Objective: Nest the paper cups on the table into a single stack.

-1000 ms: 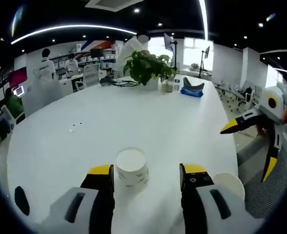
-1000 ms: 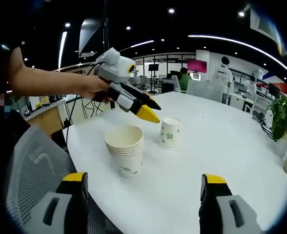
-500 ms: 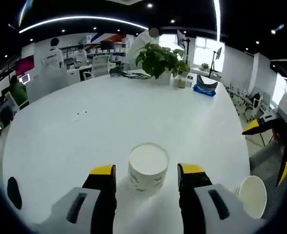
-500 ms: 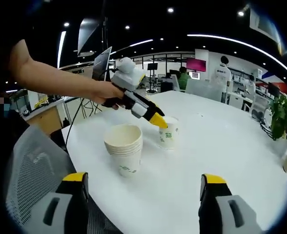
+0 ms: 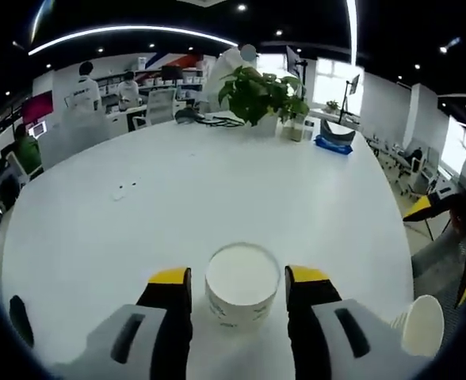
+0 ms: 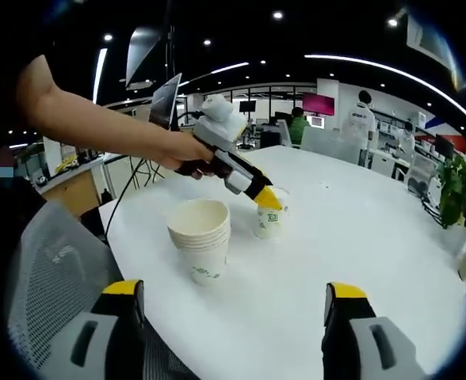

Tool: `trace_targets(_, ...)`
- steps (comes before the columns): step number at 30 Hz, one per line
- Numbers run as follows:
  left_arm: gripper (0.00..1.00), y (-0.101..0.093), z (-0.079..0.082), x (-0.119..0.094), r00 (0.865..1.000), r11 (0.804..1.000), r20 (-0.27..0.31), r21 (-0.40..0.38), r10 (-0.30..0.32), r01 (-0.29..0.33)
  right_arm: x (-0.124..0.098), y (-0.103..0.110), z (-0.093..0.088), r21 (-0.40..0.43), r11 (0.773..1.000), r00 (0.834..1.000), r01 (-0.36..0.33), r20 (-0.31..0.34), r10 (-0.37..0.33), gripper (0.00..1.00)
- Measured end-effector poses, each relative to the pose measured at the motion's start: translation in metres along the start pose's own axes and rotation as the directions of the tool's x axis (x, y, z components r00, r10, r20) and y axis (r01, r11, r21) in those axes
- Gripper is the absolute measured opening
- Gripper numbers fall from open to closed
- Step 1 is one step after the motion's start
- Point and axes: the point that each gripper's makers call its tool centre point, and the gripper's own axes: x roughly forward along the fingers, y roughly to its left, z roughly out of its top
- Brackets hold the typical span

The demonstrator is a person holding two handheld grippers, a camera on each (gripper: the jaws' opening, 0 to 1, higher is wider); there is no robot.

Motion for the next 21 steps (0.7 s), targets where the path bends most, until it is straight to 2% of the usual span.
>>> trace_targets(5,0.37,0.003,0.000,0.002,1.000,1.000,-0.005,0.013,-0.006,0.006,0.000,0.000,0.000,0.000,1.000,1.000,0.003,-0.003,-0.003,0.95)
trace_targets(15,0.36,0.004,-0.002,0.000,1.000,1.000,-0.020,0.014,-0.015,0.015,0.000,-0.001,0.000,-0.003,1.000,1.000,0.007,-0.002,-0.007,0.95)
trace_targets(21,0.35,-0.002,-0.003,-0.011,1.000,1.000,-0.021,0.000,-0.019,0.019,0.000,0.000,0.000,-0.005,1.000,1.000,0.002,-0.001,-0.002,0.95)
